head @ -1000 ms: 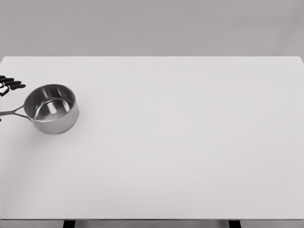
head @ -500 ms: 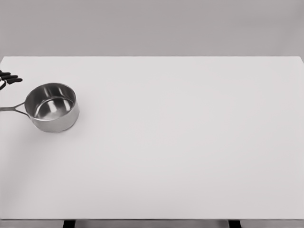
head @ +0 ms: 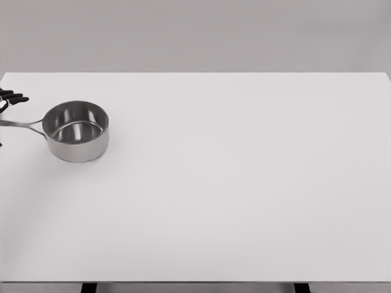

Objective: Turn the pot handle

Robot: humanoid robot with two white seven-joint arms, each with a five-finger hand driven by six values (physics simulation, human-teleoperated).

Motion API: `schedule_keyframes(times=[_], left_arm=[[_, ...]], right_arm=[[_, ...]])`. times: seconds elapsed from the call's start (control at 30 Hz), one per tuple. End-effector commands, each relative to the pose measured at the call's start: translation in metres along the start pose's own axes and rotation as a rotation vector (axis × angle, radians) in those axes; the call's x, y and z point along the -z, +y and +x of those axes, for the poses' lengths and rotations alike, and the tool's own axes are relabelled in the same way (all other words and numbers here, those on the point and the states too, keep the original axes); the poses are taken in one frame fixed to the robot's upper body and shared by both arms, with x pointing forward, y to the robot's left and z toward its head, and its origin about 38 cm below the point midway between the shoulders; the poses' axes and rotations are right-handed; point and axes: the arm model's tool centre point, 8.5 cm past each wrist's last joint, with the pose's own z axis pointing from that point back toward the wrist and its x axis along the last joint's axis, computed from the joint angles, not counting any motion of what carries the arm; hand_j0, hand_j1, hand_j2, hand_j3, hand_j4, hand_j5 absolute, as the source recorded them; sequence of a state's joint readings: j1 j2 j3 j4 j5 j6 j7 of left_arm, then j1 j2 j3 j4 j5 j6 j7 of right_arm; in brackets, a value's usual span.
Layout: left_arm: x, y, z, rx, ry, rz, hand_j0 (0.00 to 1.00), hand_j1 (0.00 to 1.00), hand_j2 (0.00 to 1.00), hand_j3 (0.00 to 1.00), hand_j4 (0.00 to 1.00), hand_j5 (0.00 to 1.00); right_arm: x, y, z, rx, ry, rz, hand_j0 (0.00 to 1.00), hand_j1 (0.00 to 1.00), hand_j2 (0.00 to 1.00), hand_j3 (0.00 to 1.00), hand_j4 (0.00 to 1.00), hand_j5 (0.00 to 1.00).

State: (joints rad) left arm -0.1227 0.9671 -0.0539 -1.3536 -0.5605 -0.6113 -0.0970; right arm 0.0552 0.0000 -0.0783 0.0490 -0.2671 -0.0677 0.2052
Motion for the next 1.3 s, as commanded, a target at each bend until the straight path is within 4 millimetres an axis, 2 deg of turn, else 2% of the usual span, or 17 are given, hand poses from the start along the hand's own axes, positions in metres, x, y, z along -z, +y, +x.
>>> schedule_keyframes(times=[0.0, 0.53, 0.8, 0.87, 0.93, 1.27], left_arm=[[0.0, 0.0, 0.0, -0.004, 0.0, 0.002, 1.0, 1.0, 1.0, 1.0, 1.0, 1.0], [0.001, 0.003, 0.007, 0.003, -0.024, 0.008, 1.0, 1.0, 1.0, 1.0, 1.0, 1.0], [0.001, -0.007, 0.026, -0.011, -0.073, -0.004, 1.0, 1.0, 1.0, 1.0, 1.0, 1.0], [0.002, -0.004, 0.028, -0.009, -0.078, 0.002, 1.0, 1.0, 1.0, 1.0, 1.0, 1.0], [0.005, 0.002, 0.037, 0.0, -0.108, 0.019, 1.0, 1.0, 1.0, 1.0, 1.0, 1.0], [0.004, -0.008, 0.038, 0.0, -0.105, -0.042, 1.0, 1.0, 1.0, 1.0, 1.0, 1.0]], right_arm=[[0.0, 0.0, 0.0, 0.0, 0.0, 0.0, 1.0, 1.0, 1.0, 1.0, 1.0, 1.0], [0.0, 0.0, 0.0, 0.0, 0.0, 0.0, 1.0, 1.0, 1.0, 1.0, 1.0, 1.0], [0.0, 0.0, 0.0, 0.0, 0.0, 0.0, 1.0, 1.0, 1.0, 1.0, 1.0, 1.0], [0.0, 0.0, 0.0, 0.0, 0.0, 0.0, 1.0, 1.0, 1.0, 1.0, 1.0, 1.0], [0.0, 0.0, 0.0, 0.0, 0.0, 0.0, 1.0, 1.0, 1.0, 1.0, 1.0, 1.0], [0.0, 0.0, 0.0, 0.0, 0.0, 0.0, 1.0, 1.0, 1.0, 1.0, 1.0, 1.0]])
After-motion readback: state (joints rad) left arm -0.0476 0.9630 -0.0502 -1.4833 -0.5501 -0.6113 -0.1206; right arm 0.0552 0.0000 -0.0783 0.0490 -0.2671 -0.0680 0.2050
